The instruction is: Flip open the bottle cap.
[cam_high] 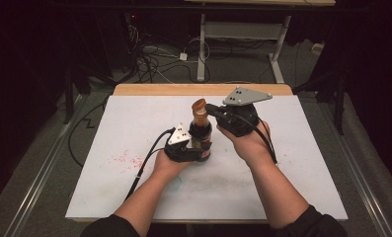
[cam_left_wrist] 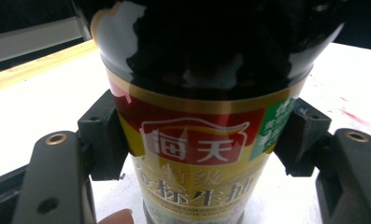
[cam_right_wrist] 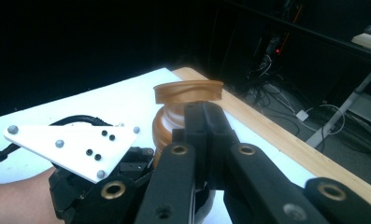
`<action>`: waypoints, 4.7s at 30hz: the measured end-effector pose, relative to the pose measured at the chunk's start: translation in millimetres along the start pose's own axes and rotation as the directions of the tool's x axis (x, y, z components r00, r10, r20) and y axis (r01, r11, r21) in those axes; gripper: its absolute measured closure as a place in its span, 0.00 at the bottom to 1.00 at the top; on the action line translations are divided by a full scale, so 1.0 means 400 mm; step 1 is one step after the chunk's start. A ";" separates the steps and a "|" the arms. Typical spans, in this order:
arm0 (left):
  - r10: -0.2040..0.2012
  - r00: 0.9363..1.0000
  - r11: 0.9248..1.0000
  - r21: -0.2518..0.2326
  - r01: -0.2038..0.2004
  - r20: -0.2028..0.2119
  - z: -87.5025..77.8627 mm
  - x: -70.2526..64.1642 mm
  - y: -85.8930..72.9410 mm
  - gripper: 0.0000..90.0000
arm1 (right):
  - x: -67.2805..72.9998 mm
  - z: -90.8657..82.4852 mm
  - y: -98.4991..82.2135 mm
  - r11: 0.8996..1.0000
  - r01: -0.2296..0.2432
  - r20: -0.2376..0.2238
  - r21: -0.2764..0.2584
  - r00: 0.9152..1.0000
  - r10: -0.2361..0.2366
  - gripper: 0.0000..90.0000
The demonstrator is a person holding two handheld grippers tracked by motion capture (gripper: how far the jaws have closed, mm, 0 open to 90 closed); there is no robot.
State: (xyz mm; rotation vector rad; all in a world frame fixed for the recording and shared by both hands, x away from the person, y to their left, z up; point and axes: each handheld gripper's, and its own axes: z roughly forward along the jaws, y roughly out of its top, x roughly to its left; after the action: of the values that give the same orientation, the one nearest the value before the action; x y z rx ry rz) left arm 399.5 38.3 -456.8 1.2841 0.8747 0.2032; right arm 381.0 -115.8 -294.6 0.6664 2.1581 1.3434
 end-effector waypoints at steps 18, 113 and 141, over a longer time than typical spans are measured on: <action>0.000 1.000 1.000 0.001 0.000 -0.003 0.001 -0.001 -0.001 0.32 | -0.003 0.001 0.015 1.000 0.000 -0.002 -0.010 1.000 0.000 1.00; -0.055 0.998 0.996 0.072 0.058 -0.036 -0.015 0.011 0.003 0.15 | -0.065 0.003 -0.503 0.966 -0.213 0.085 0.149 0.976 0.202 0.00; -0.028 0.976 0.991 0.119 0.055 -0.217 -0.313 0.102 -0.040 0.00 | -0.065 -0.139 -0.575 0.965 -0.239 0.165 0.103 0.961 0.221 0.00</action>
State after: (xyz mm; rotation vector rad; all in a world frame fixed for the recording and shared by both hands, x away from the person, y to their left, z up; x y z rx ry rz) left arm 338.7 150.8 -492.0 1.3756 1.1134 0.2613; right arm 332.9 -259.0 -478.4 1.0623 2.1010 1.2357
